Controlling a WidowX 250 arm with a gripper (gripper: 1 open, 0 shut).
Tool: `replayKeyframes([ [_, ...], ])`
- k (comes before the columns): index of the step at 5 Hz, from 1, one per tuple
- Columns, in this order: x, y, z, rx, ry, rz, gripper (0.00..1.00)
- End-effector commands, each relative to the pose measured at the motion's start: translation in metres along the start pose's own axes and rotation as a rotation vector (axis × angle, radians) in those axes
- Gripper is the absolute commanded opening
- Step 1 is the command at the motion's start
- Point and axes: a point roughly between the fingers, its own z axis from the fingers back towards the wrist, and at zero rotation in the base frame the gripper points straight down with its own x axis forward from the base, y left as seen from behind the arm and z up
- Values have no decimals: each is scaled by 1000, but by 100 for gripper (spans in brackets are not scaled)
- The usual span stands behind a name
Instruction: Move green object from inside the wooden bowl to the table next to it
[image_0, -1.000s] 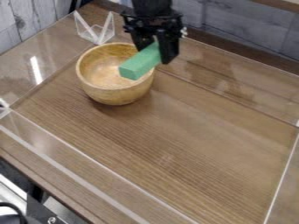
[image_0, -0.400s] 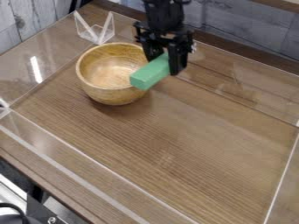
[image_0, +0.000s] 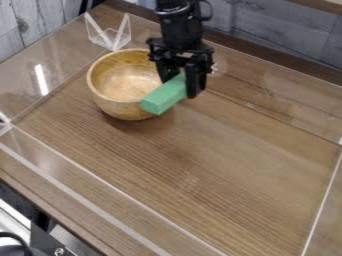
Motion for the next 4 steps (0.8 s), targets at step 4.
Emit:
replayKeyframes([
  [4, 50, -28, 23, 27, -123, 38, 0],
])
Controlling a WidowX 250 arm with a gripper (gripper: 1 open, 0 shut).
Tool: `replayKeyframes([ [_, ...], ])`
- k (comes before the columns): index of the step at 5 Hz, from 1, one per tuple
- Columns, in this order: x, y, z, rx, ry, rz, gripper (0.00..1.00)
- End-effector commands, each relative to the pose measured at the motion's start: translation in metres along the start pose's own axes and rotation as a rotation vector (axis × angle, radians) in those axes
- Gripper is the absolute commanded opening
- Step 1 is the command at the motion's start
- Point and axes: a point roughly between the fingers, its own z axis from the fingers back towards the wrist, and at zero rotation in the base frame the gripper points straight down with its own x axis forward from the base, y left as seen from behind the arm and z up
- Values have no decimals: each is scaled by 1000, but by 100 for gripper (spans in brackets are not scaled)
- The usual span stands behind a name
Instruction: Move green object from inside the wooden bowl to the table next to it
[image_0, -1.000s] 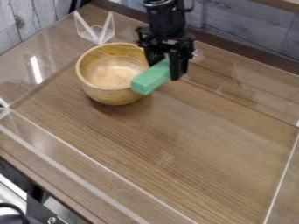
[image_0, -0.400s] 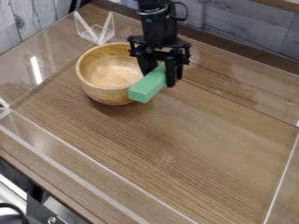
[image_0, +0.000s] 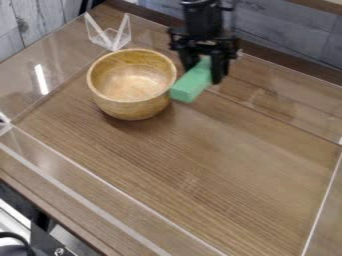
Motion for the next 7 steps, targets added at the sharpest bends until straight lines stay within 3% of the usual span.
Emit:
replayKeyframes([
  [1, 29, -15, 13, 13, -76, -10, 0],
  [3, 25, -19, -17, 20, -71, -3, 0],
  [6, 24, -43, -35, 12, -48, -193, 0],
  [7, 25, -41, -37, 22, -73, -105, 0],
])
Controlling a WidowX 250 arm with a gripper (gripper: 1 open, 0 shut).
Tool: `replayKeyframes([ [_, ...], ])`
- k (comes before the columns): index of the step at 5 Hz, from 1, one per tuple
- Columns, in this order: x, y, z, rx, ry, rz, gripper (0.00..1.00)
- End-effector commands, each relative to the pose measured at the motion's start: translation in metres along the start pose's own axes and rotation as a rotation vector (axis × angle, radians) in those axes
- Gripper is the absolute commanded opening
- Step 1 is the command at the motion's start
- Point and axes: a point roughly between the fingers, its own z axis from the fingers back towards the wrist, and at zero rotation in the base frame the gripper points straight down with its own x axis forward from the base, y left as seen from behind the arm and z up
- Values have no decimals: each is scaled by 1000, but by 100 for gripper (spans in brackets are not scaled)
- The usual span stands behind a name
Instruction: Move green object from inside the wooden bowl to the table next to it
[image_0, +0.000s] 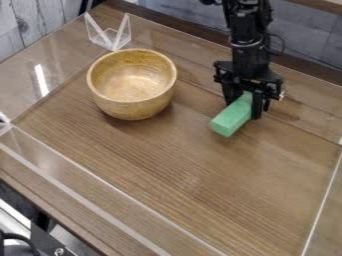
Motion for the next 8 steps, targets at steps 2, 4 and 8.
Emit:
replayKeyframes([
  [2, 11, -17, 21, 17, -79, 62, 0],
  [4, 17, -14, 29, 20, -98, 34, 0],
  [8, 12, -15, 33, 27, -143, 60, 0],
])
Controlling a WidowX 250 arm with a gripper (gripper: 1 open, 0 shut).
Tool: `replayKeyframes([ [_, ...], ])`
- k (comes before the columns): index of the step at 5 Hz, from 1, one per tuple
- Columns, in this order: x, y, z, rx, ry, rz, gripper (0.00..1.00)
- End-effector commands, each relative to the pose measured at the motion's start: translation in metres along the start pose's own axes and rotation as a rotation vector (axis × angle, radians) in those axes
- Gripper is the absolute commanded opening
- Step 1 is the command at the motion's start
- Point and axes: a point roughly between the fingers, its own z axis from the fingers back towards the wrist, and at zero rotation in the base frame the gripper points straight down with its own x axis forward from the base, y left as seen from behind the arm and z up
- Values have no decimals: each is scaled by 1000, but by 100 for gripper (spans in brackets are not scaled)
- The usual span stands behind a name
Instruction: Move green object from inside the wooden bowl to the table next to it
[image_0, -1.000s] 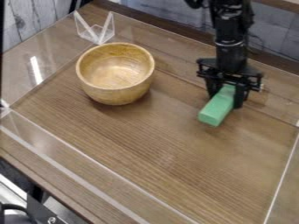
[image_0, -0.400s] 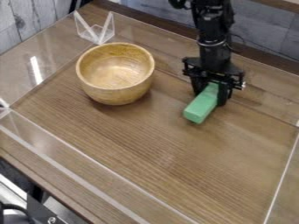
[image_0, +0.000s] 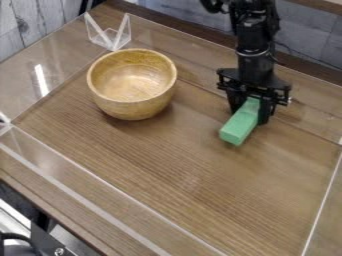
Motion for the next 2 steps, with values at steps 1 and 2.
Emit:
replayKeyframes([
  [1, 11, -6, 30, 2, -92, -16, 0],
  [2, 11, -12, 34, 7, -94, -32, 0],
])
